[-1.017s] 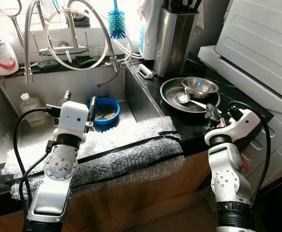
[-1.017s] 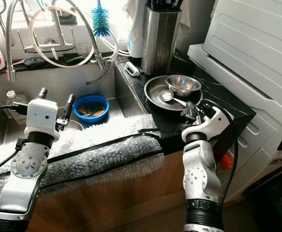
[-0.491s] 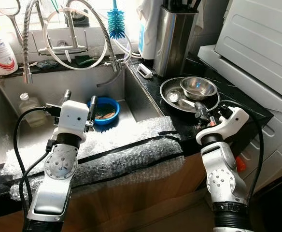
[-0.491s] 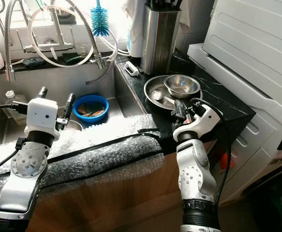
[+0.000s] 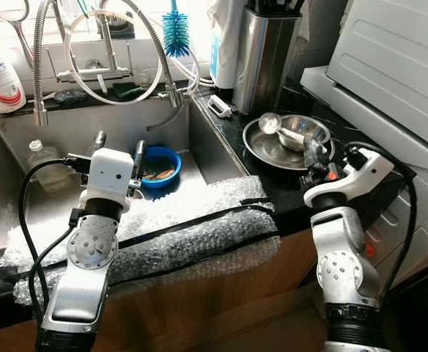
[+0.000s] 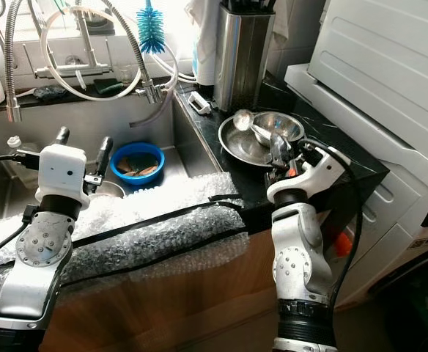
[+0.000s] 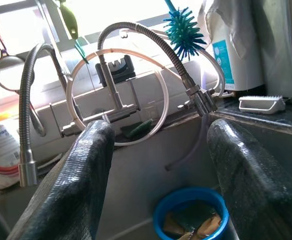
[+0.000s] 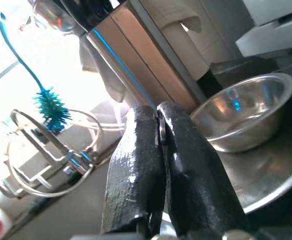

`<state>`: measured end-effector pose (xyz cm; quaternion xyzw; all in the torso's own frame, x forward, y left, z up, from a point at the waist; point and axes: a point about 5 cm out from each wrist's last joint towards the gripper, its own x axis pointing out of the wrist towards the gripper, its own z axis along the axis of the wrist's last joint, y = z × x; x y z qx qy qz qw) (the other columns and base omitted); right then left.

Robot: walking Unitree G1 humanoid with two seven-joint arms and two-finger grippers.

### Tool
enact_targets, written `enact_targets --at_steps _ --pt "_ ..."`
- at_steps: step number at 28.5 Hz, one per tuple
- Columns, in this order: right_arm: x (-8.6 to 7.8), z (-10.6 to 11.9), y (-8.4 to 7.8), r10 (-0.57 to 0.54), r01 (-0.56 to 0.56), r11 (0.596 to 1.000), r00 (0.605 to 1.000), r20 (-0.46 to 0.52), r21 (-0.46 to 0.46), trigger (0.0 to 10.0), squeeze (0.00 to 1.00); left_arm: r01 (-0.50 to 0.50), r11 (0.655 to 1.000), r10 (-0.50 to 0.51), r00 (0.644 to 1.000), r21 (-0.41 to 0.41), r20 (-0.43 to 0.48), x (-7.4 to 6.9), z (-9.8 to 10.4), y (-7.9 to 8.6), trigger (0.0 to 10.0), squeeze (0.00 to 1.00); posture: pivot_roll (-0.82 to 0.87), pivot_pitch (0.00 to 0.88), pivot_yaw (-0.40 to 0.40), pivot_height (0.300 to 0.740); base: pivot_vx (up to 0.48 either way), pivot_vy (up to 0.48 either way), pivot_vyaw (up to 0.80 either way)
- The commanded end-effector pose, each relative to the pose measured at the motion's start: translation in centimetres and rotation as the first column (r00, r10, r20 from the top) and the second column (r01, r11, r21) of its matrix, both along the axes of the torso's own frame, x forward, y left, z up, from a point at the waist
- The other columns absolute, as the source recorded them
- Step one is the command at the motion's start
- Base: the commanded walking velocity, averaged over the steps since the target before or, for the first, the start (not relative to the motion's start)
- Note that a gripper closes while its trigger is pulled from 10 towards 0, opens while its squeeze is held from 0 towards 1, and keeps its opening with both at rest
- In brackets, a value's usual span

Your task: Kitchen organization

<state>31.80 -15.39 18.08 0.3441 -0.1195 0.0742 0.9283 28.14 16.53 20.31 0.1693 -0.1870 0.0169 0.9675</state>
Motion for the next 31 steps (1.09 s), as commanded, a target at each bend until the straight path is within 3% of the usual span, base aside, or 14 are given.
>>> enact_targets --at_steps 1,4,9,11,12,13,17,20,21,24,25,30,31 --pt "-0.2 1.0 1.1 0.093 -0.094 0.996 0.995 0.046 0.009 10.0 0.00 0.010 0.999 -0.010 1.000 -0.044 0.009 0.2 0.7 0.0 10.0 0.00 -0.04 0.000 -0.060 0.727 0.000 0.000 0.00" --pt "-1.5 1.1 3.4 0.264 -0.263 0.965 0.961 0.088 -0.022 10.0 0.00 0.021 0.985 -0.026 0.999 -0.171 -0.022 0.7 0.7 0.3 10.0 0.00 -0.03 0.000 -0.062 0.727 0.000 0.000 0.00" --pt "-2.5 1.4 4.3 0.370 -0.378 0.925 0.919 0.135 0.040 10.0 0.00 0.019 0.923 -0.041 0.998 -0.385 -0.051 1.2 0.9 1.1 10.0 0.00 -0.03 0.000 -0.065 0.727 0.000 0.000 0.00" --pt "-2.8 1.6 4.4 0.387 -0.401 0.913 0.909 0.157 0.070 10.0 0.00 0.011 0.875 -0.064 0.994 -0.483 -0.093 1.3 0.2 1.5 10.0 0.00 -0.03 0.000 -0.064 0.727 0.000 0.000 0.00" --pt "-3.0 2.0 4.4 0.400 -0.426 0.896 0.897 0.189 0.123 10.0 0.00 -0.001 0.811 -0.101 0.985 -0.586 -0.141 1.4 -0.7 2.0 10.0 0.00 -0.04 0.000 -0.064 0.727 0.000 0.000 0.00" --pt "-3.0 2.0 4.4 0.402 -0.431 0.892 0.894 0.196 0.135 10.0 0.00 -0.003 0.796 -0.111 0.982 -0.605 -0.151 1.4 -0.9 2.1 10.0 0.00 -0.04 0.000 -0.064 0.727 0.000 0.000 0.00" --pt "-3.3 2.2 4.2 0.405 -0.448 0.874 0.885 0.228 0.190 10.0 0.00 0.038 0.670 -0.191 0.974 -0.741 -0.122 1.3 -1.2 2.0 10.0 0.00 -0.04 0.000 -0.064 0.727 0.000 0.000 0.00" --pt "-3.4 1.9 4.0 0.399 -0.447 0.865 0.888 0.227 0.228 10.0 0.00 0.049 0.582 -0.222 0.970 -0.811 -0.101 1.3 -1.3 1.9 10.0 0.00 -0.04 0.000 -0.067 0.727 0.000 0.000 0.00" --pt "-3.4 1.9 4.0 0.399 -0.447 0.865 0.888 0.227 0.228 10.0 0.00 0.049 0.582 -0.222 0.970 -0.811 -0.101 1.3 -1.3 1.9 10.0 0.00 -0.04 0.000 -0.067 0.727 0.000 0.000 0.00" --pt "-3.6 1.4 4.0 0.412 -0.463 0.839 0.883 0.223 0.285 10.0 0.00 0.098 0.456 -0.284 0.958 -0.885 -0.040 1.2 -0.6 1.7 10.0 0.00 -0.03 0.000 -0.069 0.727 0.000 0.000 0.00" --pt "-3.7 1.2 4.0 0.418 -0.478 0.809 0.877 0.237 0.342 10.0 0.00 0.146 0.406 -0.336 0.942 -0.902 0.001 1.1 -0.2 1.2 10.0 0.00 -0.03 0.000 -0.072 0.727 0.000 0.000 0.00" --pt "-3.9 0.7 4.4 0.440 -0.492 0.793 0.871 0.221 0.360 10.0 0.00 0.209 0.404 -0.417 0.909 -0.891 0.024 0.7 0.2 0.2 10.0 0.00 -0.03 0.000 -0.073 0.727 0.000 0.000 0.00" --pt "-3.9 0.6 4.5 0.449 -0.496 0.788 0.868 0.212 0.364 10.0 0.00 0.241 0.384 -0.454 0.890 -0.891 0.045 0.6 0.4 -0.4 10.0 0.00 -0.03 0.000 -0.074 0.727 0.000 0.000 0.00"
